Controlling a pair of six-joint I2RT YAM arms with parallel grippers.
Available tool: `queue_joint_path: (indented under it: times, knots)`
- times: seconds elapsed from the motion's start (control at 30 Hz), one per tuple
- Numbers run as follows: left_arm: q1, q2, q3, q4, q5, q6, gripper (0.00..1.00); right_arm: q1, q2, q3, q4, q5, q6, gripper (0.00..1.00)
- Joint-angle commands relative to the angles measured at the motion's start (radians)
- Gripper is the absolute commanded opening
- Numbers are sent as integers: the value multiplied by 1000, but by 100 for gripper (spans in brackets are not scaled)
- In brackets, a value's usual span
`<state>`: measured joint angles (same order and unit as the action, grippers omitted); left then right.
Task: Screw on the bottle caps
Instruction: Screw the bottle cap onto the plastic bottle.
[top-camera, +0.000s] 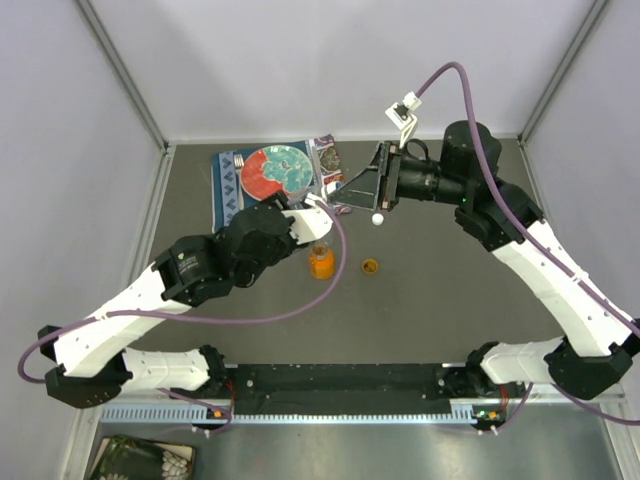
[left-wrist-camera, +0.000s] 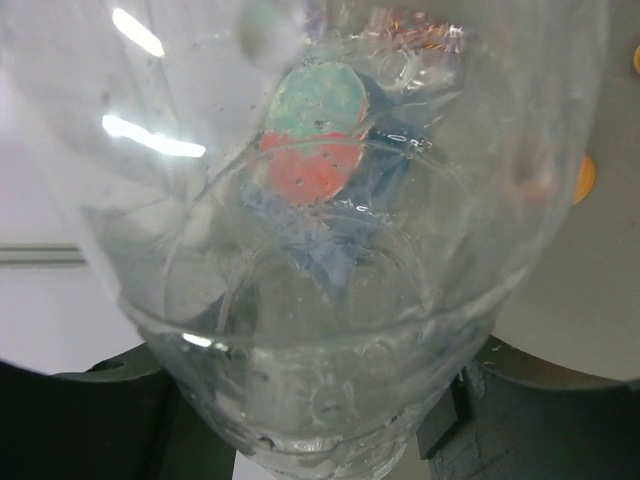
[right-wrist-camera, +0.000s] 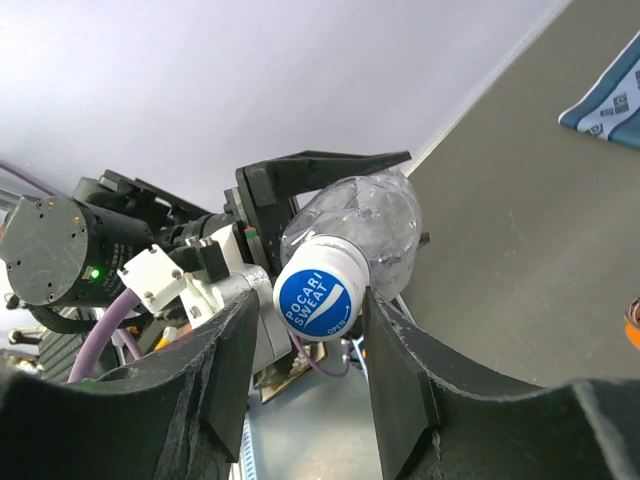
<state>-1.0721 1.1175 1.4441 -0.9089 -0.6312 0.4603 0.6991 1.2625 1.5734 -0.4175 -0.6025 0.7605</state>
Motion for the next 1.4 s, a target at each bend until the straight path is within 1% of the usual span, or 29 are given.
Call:
queue_joint_path:
  times: [0.0,0.17,0.3,0.4,0.47,0.53,0.63,0.73,0.77,0.83,0.87,0.93,0.97,1.0,1.03,1.07,1.1,1.13,1.2,1.23,1.27,1.3,1.33,1.37]
  knots:
    - [-9,22,39,131,99,-38,40,50,46,97,-32,-56,-49,47]
    - [14,15,56,114,131,-75,40,50,75,164,-93,-26,-101,49]
    - [29,8,79,94,154,-95,40,36,84,230,-138,-25,-151,68]
    - [46,1,99,84,185,-115,40,13,74,280,-168,-11,-185,72]
    - [58,-7,108,74,209,-130,40,5,72,306,-181,-13,-194,73]
    - [73,-12,122,62,226,-146,40,4,71,318,-191,-25,-208,78]
    - [107,-25,147,48,287,-182,40,0,46,323,-190,-48,-242,82]
    - [153,-38,165,33,373,-227,40,0,41,365,-191,-84,-283,85]
    - [165,-44,171,22,437,-239,40,0,43,397,-196,-98,-303,87]
    - [207,-51,200,16,507,-287,42,0,44,424,-207,-129,-317,98]
    - [216,-61,211,16,546,-301,42,0,41,433,-207,-134,-341,99]
    - [233,-64,248,8,673,-319,42,0,11,412,-205,-117,-387,99]
    - [236,-62,272,4,712,-321,40,0,2,381,-204,-108,-433,99]
    - [241,-65,282,-4,811,-324,40,0,-8,364,-202,-97,-455,99]
    - [248,-67,288,-4,856,-327,39,-1,-18,346,-201,-77,-472,99]
    - [253,-80,282,5,904,-327,36,0,-21,318,-195,-75,-509,99]
    - [256,-93,266,40,962,-315,32,0,-25,306,-187,-77,-526,99]
    - [258,-111,245,71,1028,-311,30,0,-34,294,-173,-89,-541,99]
    - [259,-174,159,135,1082,-304,25,2,-43,271,-121,-130,-602,99]
    - [258,-191,132,195,1116,-308,25,0,-51,263,-86,-190,-616,99]
    - [259,-220,80,214,1130,-311,24,0,-66,240,-54,-222,-653,99]
    - [258,-226,61,232,1145,-314,23,-4,-74,228,19,-255,-670,99]
    - [259,-228,47,241,1165,-325,23,-7,-78,217,55,-302,-682,99]
    - [258,-222,32,240,1217,-322,23,-13,-78,205,90,-331,-676,99]
